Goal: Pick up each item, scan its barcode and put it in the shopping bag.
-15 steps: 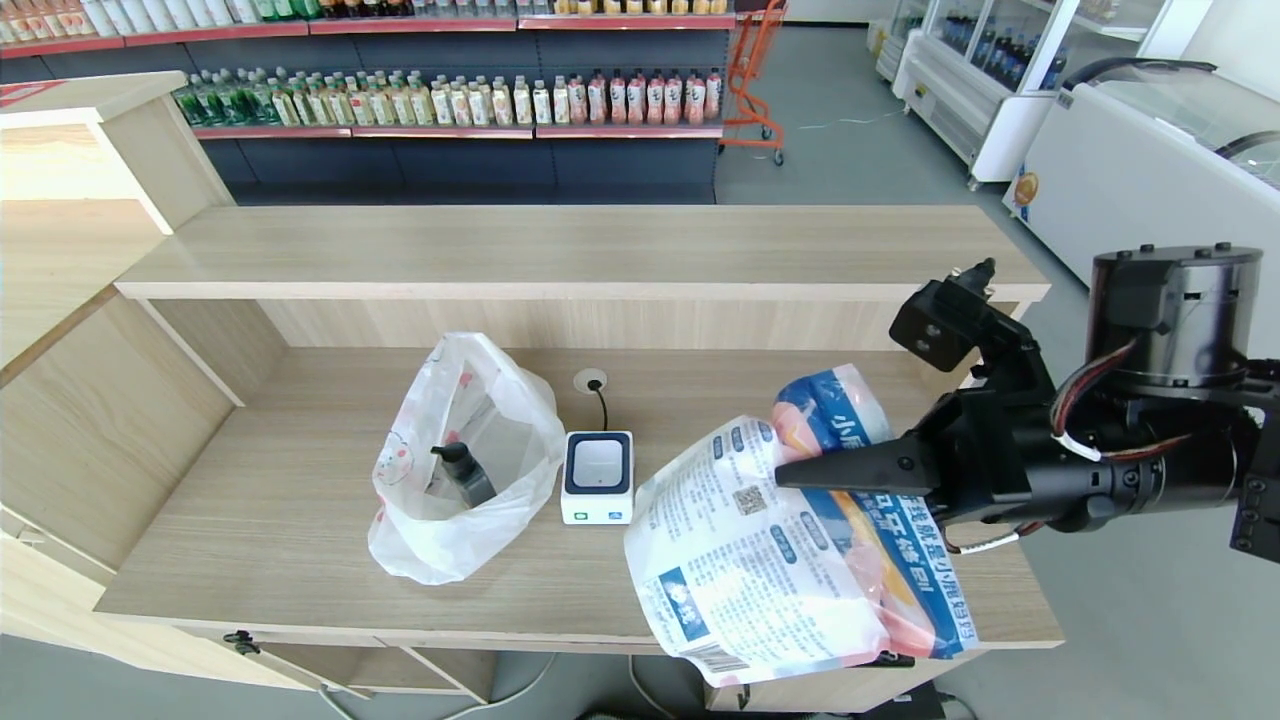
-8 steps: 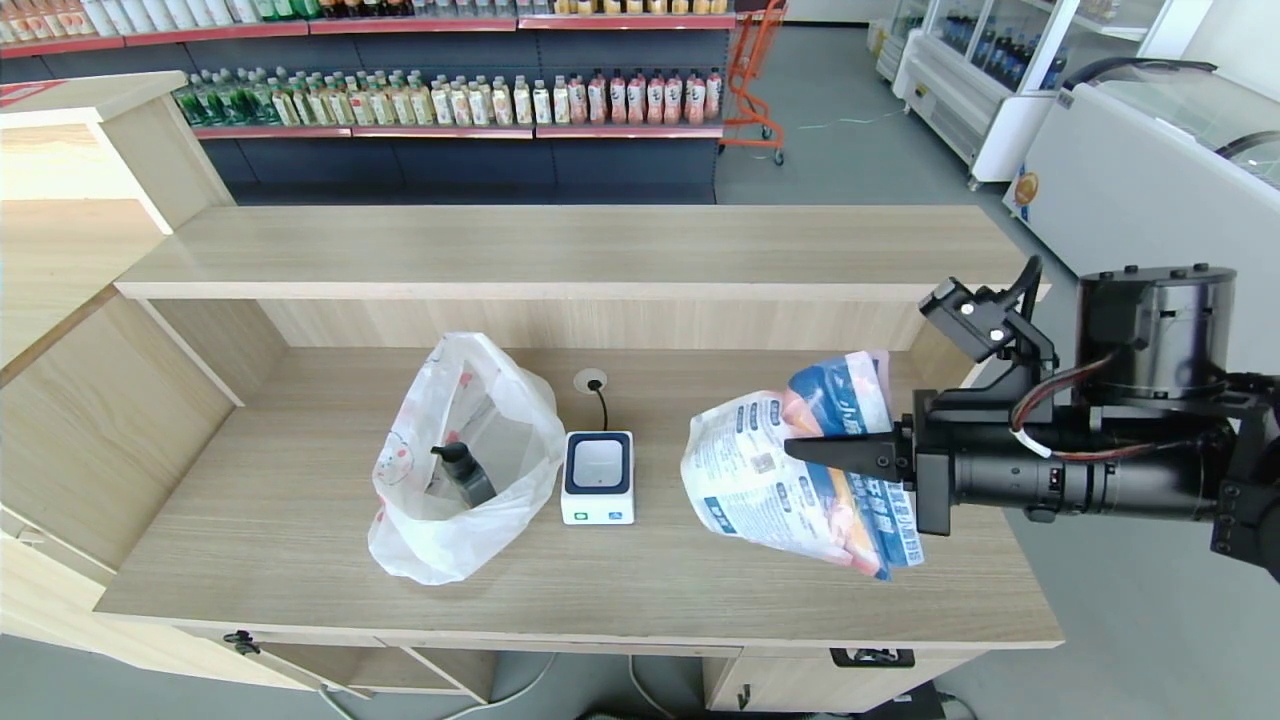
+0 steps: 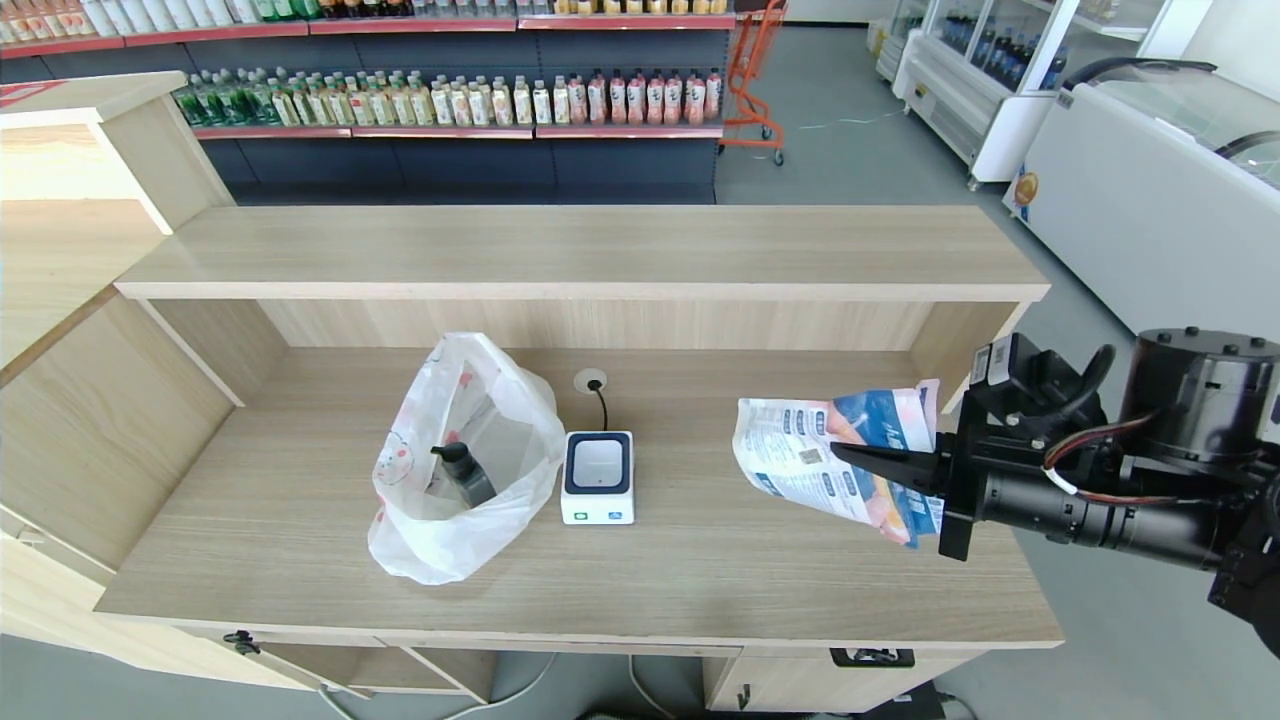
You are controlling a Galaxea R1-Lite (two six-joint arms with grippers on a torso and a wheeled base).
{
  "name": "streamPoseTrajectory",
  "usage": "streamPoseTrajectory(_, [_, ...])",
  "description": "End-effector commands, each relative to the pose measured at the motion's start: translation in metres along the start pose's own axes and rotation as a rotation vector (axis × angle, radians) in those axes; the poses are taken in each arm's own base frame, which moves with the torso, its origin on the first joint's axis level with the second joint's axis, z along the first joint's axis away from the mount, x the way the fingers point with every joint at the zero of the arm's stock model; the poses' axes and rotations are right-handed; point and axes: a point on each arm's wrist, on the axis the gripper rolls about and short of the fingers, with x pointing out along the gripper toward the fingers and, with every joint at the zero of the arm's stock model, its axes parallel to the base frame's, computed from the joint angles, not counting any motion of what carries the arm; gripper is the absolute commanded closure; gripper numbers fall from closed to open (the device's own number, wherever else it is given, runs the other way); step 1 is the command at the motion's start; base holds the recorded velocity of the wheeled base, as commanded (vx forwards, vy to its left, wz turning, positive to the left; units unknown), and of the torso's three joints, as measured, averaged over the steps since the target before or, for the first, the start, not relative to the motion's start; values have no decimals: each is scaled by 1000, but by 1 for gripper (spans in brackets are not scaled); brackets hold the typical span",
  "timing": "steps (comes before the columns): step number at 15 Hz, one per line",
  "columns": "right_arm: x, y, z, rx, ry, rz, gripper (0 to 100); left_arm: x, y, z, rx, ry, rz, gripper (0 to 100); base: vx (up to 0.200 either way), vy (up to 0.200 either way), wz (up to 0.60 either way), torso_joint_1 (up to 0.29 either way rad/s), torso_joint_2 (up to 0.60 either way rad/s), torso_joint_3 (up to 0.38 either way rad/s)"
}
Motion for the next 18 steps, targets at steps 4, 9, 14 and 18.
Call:
streamPoseTrajectory(4, [-1,-1,-4,6,6,-2,100,0,0,0,1,-1,0,0,0,0,0,0,0,0])
streamPoseTrajectory(9, [-3,0,-4,13,7,2,100,0,0,0,1,-1,0,0,0,0,0,0,0,0])
streamPoseTrajectory(14, [-4,2,-5,77,5,20,100,0,0,0,1,-1,0,0,0,160,0,2,4,3])
streamPoseTrajectory(18, [-9,0,-13,146,31,-2,100,0,0,0,1,-1,0,0,0,200,0,5,2,2])
